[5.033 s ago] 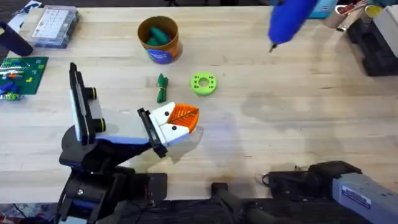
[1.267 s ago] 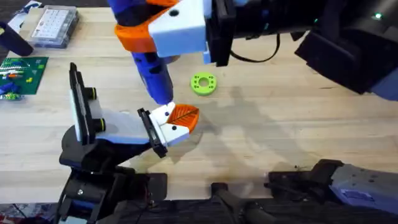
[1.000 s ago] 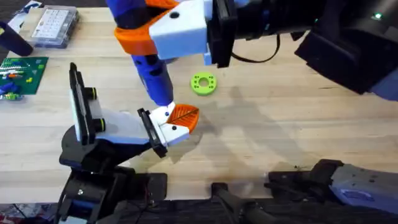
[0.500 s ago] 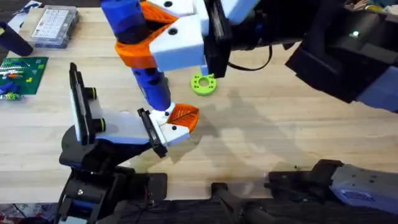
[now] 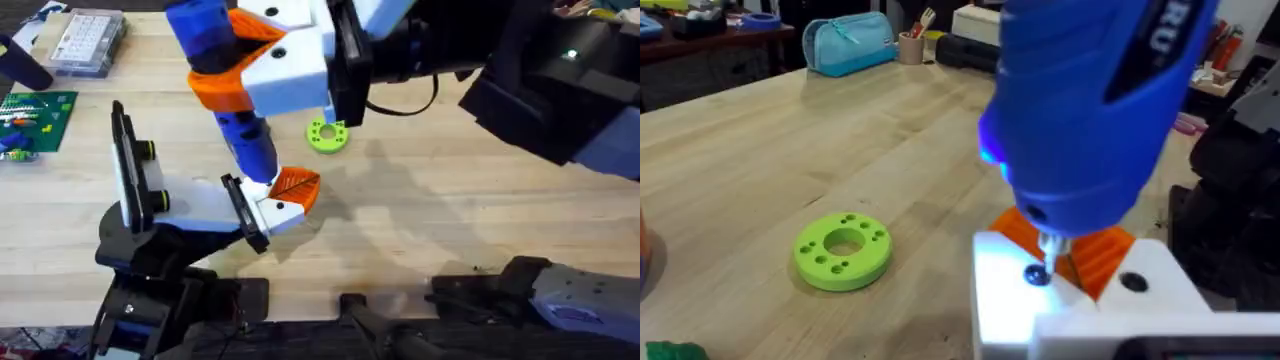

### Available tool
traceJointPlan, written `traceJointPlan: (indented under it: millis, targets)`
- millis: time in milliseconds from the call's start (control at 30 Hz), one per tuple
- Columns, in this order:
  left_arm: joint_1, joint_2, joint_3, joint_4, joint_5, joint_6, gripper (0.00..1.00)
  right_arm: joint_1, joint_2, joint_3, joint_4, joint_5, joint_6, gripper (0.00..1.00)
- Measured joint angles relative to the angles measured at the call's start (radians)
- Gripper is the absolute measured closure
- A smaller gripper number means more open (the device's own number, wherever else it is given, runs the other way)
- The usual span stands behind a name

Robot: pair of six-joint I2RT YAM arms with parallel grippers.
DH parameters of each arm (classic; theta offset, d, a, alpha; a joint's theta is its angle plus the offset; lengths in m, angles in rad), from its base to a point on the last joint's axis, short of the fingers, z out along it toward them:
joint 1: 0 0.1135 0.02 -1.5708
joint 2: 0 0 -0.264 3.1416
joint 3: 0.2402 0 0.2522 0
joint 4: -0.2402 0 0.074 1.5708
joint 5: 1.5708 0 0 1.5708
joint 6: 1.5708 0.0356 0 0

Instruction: Pick up the gripper from the table and insert it into the empty holder that is missing its gripper. Then pick up a screw, insert it into the mounting hole, and use the screwdriver to tighten it. Finally, clean up the table by picking up the vegetable and placing it into the bucket.

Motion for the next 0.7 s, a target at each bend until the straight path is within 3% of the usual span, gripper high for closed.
traceJointPlan:
  millis: [700]
  targets:
    - [0.0,0.0,0.0,0.0,0.0,0.0,0.989,0.0,0.0,0.0,-0.015,-0.001,-0.046,0.951]
